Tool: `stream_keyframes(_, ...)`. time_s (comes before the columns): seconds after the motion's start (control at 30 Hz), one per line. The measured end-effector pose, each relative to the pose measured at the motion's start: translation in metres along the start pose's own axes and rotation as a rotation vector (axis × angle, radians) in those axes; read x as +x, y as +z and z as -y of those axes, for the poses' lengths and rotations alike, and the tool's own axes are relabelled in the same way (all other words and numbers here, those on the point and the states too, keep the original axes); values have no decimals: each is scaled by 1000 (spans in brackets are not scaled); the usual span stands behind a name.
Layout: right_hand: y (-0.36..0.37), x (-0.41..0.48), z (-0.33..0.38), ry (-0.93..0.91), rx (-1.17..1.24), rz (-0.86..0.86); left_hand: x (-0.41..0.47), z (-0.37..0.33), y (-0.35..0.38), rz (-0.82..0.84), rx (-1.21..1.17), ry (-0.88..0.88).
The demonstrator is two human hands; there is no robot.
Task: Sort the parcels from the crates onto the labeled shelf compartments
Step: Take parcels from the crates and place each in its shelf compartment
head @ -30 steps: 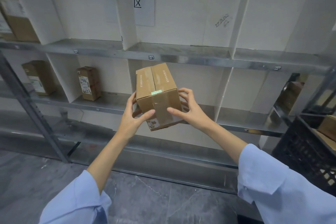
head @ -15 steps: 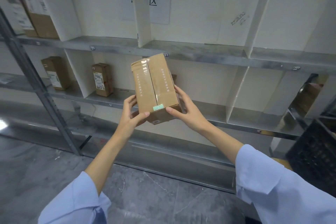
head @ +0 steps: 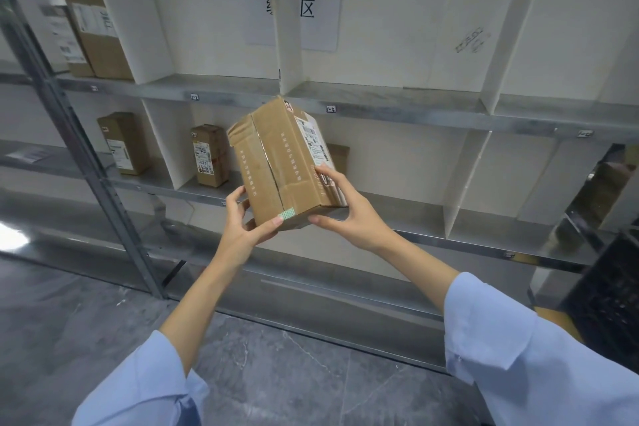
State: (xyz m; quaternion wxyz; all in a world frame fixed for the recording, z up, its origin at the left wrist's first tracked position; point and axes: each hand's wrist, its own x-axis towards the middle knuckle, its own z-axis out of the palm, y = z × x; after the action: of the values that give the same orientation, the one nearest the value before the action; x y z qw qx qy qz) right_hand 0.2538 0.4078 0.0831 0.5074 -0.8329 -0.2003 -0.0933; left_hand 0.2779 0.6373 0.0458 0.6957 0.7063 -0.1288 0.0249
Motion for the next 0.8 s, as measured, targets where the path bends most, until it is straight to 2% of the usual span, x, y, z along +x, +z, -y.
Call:
stream_keyframes(0.3,10,9,4,-19,-12,-33,-4,-5,-7,-52,49,72)
stream_keyframes(0.63,15,12,-5,35,-35,-219,-5,-7,-29,-61,65,104)
stream_keyframes(0.8,14,10,-8,51,31,-213,-7,-3,-39,-37,107,99)
